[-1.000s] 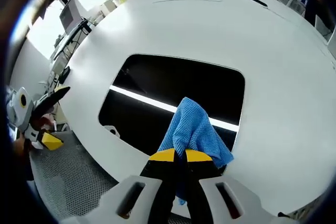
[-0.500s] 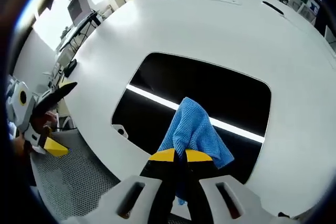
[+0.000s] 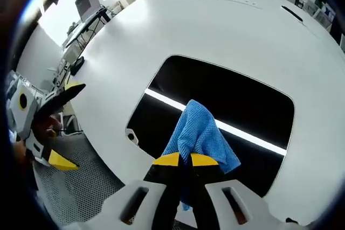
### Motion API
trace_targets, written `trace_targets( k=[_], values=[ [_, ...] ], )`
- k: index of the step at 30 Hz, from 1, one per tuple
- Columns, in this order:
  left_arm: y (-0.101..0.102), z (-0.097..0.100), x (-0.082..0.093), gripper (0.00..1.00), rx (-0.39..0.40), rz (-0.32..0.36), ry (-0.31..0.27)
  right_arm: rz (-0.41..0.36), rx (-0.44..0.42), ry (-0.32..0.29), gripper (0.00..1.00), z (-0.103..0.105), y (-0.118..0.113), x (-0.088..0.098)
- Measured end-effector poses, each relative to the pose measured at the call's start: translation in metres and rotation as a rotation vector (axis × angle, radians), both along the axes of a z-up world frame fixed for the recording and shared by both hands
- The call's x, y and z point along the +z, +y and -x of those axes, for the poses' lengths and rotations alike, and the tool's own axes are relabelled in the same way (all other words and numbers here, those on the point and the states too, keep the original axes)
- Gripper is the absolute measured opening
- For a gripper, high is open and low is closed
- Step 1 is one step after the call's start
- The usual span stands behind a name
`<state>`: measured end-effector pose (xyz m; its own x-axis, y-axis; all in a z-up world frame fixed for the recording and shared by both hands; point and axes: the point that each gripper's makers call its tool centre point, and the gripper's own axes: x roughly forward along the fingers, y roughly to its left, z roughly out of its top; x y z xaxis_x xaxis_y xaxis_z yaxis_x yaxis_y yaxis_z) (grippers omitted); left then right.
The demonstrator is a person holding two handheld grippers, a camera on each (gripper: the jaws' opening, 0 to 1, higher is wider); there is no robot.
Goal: Wipe the mirror surface with the cleaning cloth until all visible marks leave the cleaned area.
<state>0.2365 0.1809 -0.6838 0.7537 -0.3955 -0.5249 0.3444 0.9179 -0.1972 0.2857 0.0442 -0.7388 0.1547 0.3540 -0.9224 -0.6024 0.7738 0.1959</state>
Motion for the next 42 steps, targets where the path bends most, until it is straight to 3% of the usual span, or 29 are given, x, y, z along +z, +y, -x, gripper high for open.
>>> trace_targets(
  k=[2, 13, 42],
  values=[
    [-0.001, 0.0, 0.0, 0.99, -0.002, 0.0, 0.0, 0.004, -0.013, 0.011, 0.0, 0.0, 0.003, 0.001],
    [0.001, 0.0, -0.001, 0.98, 0.007, 0.002, 0.005, 0.042, 0.103, -0.027, 0.0, 0.006, 0.03, 0.001],
    [-0.001, 0.002, -0.004, 0.97, -0.011, -0.002, 0.024, -0.026, 0.1, 0.009, 0.0, 0.006, 0.061, 0.002]
  ],
)
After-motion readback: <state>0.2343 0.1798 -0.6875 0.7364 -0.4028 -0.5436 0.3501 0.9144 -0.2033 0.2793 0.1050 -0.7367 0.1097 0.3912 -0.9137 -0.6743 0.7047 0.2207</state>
